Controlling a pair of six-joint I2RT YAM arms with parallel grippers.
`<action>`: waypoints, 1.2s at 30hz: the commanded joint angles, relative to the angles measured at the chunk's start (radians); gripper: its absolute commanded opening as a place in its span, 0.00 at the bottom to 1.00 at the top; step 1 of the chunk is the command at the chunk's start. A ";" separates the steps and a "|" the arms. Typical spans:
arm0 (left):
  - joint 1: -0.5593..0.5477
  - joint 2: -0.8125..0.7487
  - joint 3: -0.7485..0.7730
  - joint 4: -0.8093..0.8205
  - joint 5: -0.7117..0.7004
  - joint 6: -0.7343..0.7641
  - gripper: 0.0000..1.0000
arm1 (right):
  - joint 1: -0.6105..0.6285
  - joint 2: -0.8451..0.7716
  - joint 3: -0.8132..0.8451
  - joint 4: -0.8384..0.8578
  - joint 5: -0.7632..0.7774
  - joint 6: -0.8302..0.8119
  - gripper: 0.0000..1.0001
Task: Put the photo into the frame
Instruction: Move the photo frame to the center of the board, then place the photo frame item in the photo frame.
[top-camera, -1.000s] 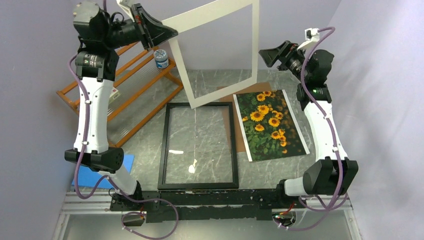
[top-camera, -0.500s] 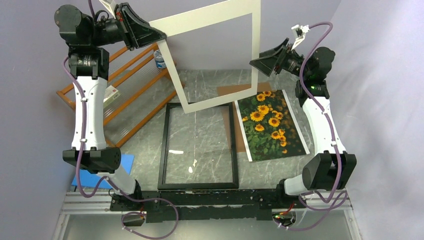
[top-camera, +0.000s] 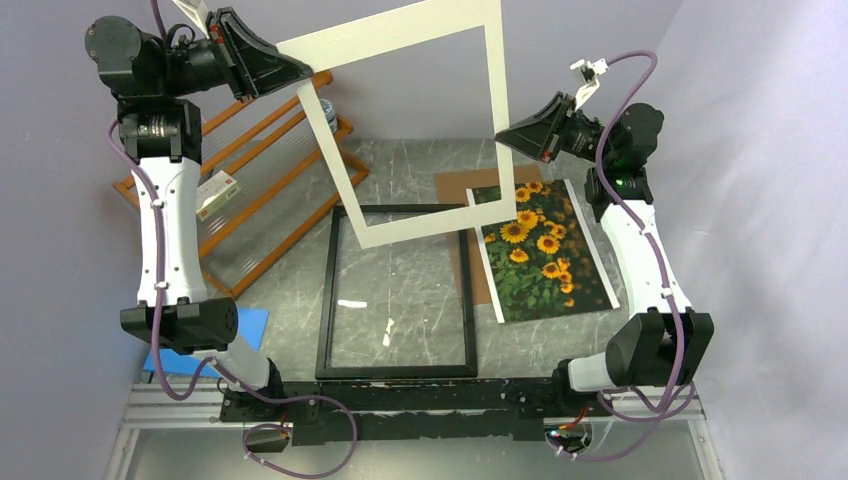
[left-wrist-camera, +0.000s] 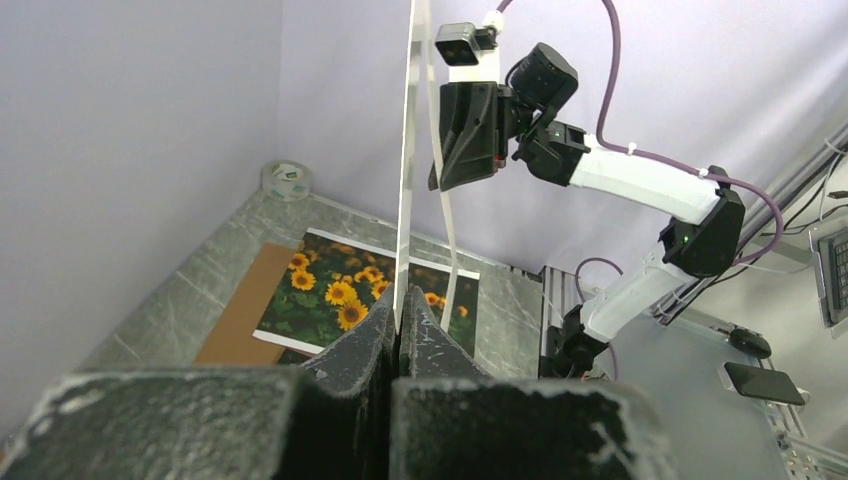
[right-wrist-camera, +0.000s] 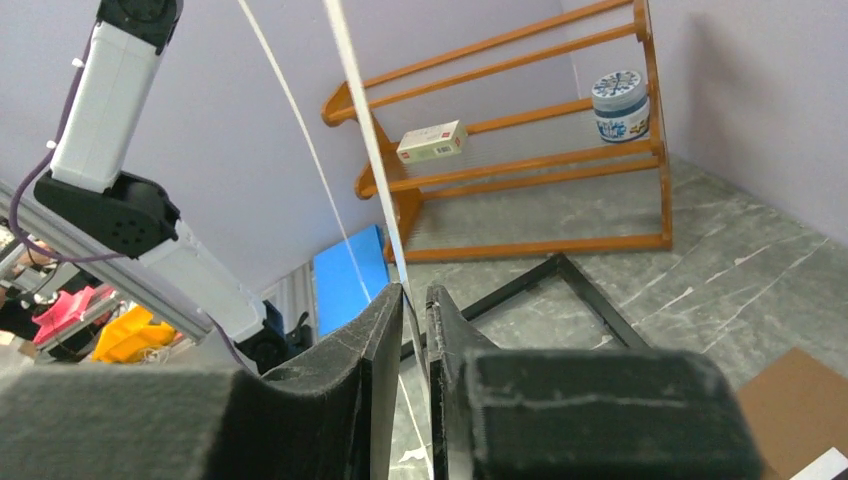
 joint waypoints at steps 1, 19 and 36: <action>0.016 -0.017 -0.017 0.076 0.023 -0.050 0.03 | -0.001 -0.049 -0.031 0.082 -0.042 0.033 0.20; 0.026 -0.112 -0.177 -0.717 -0.609 0.459 0.93 | 0.081 -0.218 -0.275 -0.148 0.206 0.192 0.00; 0.018 -0.306 -0.802 -0.793 -0.995 0.453 0.91 | 0.129 -0.163 -0.689 -0.608 0.501 0.142 0.00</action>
